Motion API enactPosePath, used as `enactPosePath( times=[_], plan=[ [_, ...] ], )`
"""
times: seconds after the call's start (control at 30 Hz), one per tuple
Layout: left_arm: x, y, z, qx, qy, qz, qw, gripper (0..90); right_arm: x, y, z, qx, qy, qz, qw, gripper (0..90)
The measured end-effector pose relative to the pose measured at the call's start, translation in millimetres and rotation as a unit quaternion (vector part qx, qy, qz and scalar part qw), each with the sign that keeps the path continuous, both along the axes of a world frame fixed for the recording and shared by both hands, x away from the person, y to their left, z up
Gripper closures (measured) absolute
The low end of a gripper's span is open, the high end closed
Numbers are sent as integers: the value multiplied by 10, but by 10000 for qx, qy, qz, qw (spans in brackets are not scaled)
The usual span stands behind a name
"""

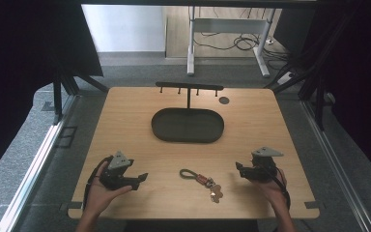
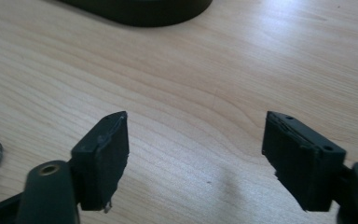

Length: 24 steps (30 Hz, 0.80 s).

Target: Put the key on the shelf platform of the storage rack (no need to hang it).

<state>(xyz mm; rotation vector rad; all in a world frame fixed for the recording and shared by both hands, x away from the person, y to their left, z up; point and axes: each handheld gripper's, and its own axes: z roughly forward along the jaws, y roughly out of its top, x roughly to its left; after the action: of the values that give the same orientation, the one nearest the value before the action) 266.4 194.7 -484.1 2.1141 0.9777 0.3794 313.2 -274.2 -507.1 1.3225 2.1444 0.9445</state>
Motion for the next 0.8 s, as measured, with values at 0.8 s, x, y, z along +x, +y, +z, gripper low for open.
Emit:
enactPosePath(
  times=[0.8],
  plan=[
    [-7,-22,13,2,-21,-85,10000,247,-78,-164,116,179,-42,340,9993,371]
  ],
)
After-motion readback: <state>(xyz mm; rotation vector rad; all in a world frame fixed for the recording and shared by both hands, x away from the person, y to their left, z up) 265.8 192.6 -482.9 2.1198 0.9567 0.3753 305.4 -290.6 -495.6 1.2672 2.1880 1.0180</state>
